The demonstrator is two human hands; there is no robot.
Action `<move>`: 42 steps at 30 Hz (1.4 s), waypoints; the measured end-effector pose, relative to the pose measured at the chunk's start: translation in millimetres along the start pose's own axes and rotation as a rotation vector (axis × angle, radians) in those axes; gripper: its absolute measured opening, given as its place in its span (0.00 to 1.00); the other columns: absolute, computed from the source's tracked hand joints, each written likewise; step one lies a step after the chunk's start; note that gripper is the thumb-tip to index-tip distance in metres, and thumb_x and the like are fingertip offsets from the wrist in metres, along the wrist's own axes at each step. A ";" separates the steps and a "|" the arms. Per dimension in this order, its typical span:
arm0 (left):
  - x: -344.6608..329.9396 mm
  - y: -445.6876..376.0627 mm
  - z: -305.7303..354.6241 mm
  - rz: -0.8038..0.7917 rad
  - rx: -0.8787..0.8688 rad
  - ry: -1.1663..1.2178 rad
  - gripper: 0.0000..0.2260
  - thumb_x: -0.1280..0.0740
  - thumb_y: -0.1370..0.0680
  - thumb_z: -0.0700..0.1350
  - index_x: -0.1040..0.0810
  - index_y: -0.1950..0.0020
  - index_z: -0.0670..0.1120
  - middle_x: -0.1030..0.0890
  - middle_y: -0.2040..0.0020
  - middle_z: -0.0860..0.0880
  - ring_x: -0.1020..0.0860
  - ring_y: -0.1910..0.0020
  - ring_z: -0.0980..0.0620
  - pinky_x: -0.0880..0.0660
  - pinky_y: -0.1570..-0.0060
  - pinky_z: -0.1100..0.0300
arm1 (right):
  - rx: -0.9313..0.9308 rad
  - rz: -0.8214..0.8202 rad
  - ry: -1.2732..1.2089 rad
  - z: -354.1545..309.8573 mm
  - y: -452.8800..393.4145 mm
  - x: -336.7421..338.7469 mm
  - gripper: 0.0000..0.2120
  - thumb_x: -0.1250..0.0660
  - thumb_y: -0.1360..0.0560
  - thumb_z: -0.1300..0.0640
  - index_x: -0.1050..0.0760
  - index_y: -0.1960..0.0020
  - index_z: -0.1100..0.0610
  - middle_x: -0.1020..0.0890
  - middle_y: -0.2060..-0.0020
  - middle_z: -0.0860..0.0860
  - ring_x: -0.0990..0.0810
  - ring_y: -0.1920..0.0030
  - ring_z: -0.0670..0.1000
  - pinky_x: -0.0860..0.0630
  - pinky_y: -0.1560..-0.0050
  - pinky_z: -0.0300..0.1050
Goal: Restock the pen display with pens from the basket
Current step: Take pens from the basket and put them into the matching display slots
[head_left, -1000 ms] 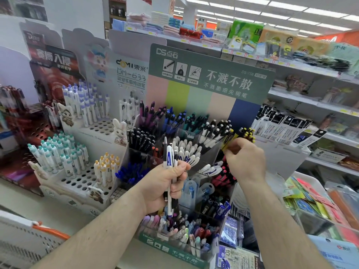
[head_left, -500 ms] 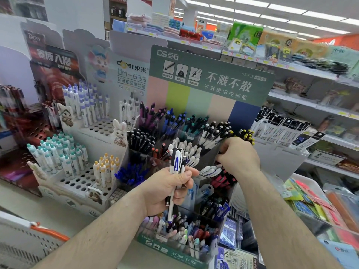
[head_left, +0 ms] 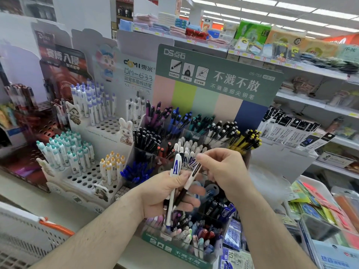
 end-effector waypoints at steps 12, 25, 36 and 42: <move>20.2 -9.0 29.8 0.053 -0.268 0.409 0.18 0.21 0.34 0.45 0.17 0.48 0.41 0.17 0.63 0.46 0.28 0.79 0.58 0.36 0.83 0.69 | -0.200 0.412 -0.530 49.2 -5.0 43.9 0.04 0.32 0.22 0.63 0.18 0.52 0.61 0.20 0.68 0.52 0.24 0.73 0.47 0.24 0.71 0.38; 12.6 -28.9 36.4 0.205 -0.217 0.190 0.11 0.34 0.28 0.43 0.20 0.47 0.43 0.19 0.64 0.49 0.30 0.78 0.58 0.39 0.80 0.68 | 0.433 0.932 -0.024 -59.1 -1.3 138.6 0.11 0.32 0.23 0.53 0.17 0.45 0.56 0.15 0.56 0.52 0.16 0.56 0.52 0.18 0.53 0.49; 14.7 -30.0 37.3 0.177 -0.209 0.122 0.12 0.34 0.27 0.42 0.20 0.46 0.41 0.21 0.65 0.49 0.30 0.78 0.58 0.38 0.80 0.67 | 0.200 0.491 0.570 -65.7 -75.1 90.2 0.09 0.32 0.26 0.58 0.15 0.48 0.54 0.15 0.54 0.49 0.19 0.51 0.49 0.25 0.49 0.40; 11.6 -27.1 38.2 0.150 -0.217 0.022 0.09 0.33 0.27 0.42 0.16 0.51 0.44 0.22 0.66 0.49 0.32 0.77 0.57 0.40 0.78 0.65 | 0.014 0.344 0.808 -57.1 -98.9 74.9 0.04 0.30 0.28 0.54 0.22 0.62 0.48 0.16 0.54 0.50 0.24 0.44 0.57 0.31 0.38 0.52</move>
Point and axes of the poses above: each hand's wrist, its own y-axis away from the middle knuckle, its own x-axis out of the back of the hand, z = x × y, the point moved 10 cm from there along -y, towards the middle knuckle
